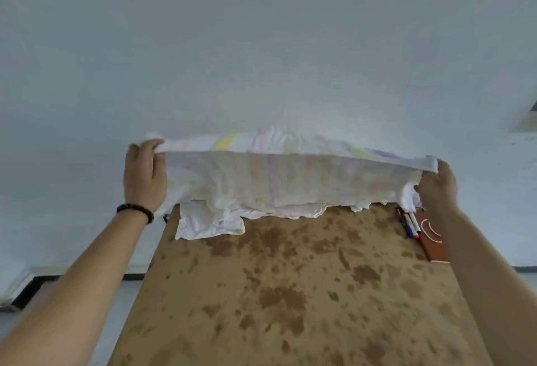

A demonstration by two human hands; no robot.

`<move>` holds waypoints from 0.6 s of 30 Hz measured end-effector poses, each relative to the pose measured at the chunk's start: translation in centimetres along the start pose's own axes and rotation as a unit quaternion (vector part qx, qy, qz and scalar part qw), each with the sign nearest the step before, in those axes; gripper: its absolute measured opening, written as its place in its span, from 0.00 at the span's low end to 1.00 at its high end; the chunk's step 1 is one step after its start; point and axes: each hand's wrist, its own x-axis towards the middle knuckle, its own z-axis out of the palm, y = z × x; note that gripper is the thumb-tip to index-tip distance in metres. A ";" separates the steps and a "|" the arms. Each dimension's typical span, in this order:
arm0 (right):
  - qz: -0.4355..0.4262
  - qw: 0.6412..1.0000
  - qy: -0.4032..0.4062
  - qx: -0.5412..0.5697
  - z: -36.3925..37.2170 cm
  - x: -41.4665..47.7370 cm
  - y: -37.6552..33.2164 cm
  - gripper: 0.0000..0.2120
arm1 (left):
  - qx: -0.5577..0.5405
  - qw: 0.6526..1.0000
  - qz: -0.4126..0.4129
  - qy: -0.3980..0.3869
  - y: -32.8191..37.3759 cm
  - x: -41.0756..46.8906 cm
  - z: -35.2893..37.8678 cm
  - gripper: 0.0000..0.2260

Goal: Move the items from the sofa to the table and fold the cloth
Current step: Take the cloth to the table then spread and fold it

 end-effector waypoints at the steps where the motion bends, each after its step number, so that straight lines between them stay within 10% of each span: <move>1: 0.028 0.999 -0.016 -0.015 0.1 -1.2 2.9 0.17 | 0.007 0.999 -0.022 -0.022 -1.6 -3.3 0.3 0.13; 18: 0.223 0.907 -0.131 -0.332 -1.4 -23.9 25.7 0.27 | 0.208 0.845 -0.331 -0.365 -14.6 -37.8 -2.1 0.16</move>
